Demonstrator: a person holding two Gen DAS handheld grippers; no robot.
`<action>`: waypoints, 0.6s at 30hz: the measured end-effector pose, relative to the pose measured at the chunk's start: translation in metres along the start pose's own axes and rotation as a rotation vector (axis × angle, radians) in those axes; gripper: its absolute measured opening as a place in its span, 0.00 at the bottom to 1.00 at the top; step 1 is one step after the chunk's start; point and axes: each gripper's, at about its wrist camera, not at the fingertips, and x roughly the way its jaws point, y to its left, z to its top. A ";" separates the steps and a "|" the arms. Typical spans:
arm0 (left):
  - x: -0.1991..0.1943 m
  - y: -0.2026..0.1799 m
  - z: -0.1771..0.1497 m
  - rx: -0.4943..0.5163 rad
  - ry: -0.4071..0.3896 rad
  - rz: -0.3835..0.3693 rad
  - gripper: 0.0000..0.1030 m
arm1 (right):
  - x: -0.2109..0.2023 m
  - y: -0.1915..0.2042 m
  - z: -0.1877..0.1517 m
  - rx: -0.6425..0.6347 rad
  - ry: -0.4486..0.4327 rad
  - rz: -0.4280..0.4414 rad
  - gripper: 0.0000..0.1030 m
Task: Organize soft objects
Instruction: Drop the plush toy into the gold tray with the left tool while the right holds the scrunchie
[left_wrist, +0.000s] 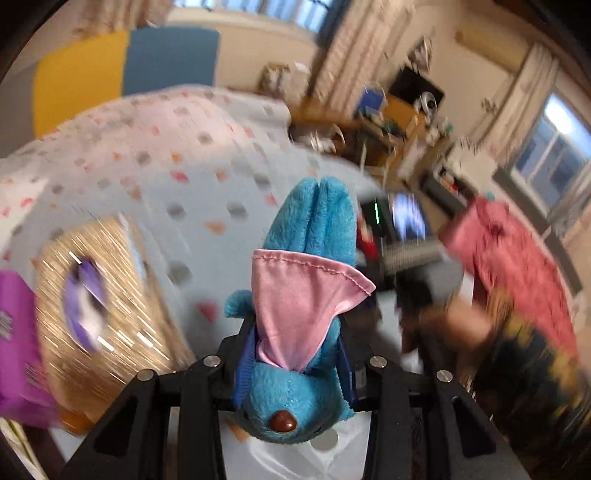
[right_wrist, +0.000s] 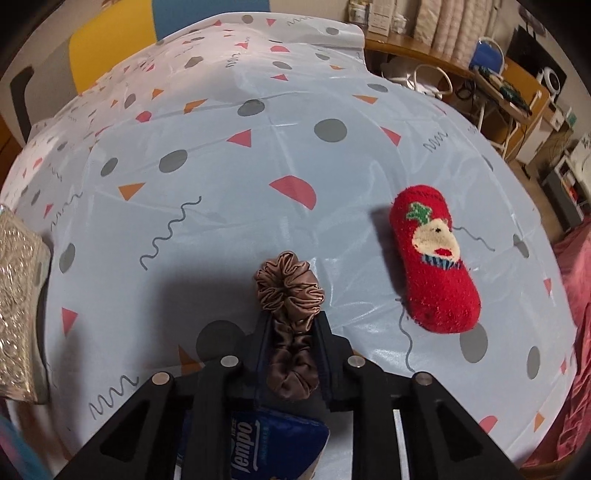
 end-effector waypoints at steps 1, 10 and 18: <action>-0.012 0.009 0.011 -0.027 -0.035 0.012 0.38 | -0.001 0.001 0.001 -0.012 -0.003 -0.009 0.22; -0.096 0.089 0.047 -0.174 -0.241 0.187 0.38 | 0.000 0.011 0.002 -0.097 -0.025 -0.063 0.22; -0.161 0.151 0.012 -0.272 -0.349 0.369 0.39 | -0.001 0.012 0.000 -0.089 -0.026 -0.061 0.22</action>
